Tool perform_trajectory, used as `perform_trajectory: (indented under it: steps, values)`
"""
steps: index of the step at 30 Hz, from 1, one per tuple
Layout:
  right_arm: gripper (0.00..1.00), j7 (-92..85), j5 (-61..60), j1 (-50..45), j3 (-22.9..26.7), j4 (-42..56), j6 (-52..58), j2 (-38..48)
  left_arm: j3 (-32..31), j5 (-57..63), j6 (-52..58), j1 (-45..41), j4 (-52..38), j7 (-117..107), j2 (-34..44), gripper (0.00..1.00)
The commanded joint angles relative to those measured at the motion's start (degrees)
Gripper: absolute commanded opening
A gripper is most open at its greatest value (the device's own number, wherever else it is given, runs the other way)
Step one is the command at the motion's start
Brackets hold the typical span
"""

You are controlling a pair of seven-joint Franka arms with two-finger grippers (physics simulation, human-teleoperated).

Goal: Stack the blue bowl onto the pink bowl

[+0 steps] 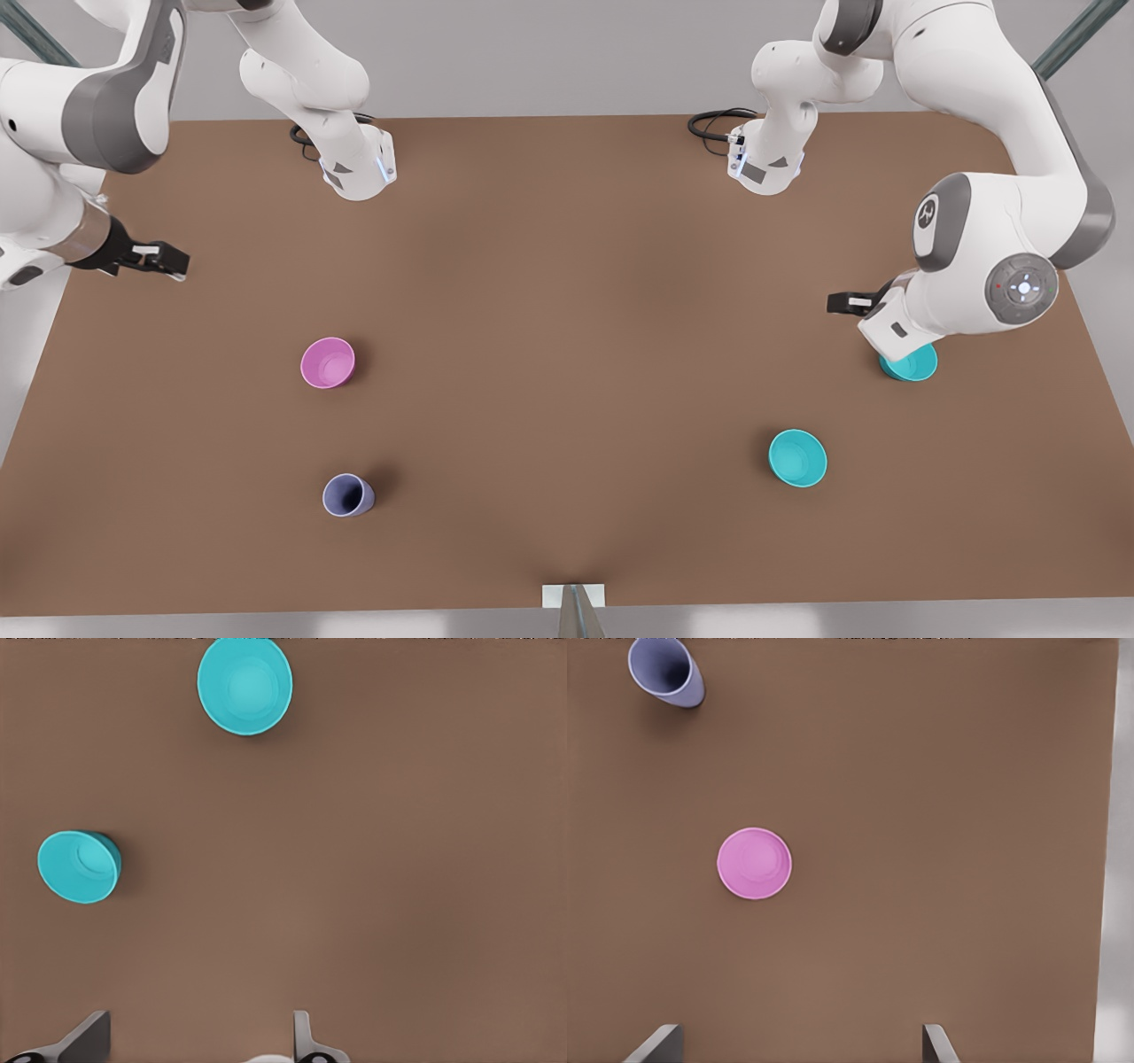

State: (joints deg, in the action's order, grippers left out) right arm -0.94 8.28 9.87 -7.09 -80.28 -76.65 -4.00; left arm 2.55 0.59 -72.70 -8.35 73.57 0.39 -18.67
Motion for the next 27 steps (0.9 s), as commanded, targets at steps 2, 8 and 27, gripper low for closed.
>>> perform_trajectory:
  steps: [2, 8, 27]
  values:
    - [1.00, 0.1, 0.0, -0.6, 0.0, 0.5, -0.9, -0.7, 0.0, 0.0, 0.0, 0.0, 0.0, 0.1, 0.7, 1.00]
    - [1.00, 0.4, -4.8, 1.6, -0.1, -8.9, -12.5, -14.7, 0.3, 0.1, -0.4, 0.0, 4.0, 0.0, 3.1, 1.00]
    - [1.00, 0.5, -14.4, 7.2, -0.7, -41.3, -58.3, -19.1, 0.3, 0.7, -11.7, 0.0, 18.5, 0.1, 12.3, 1.00]
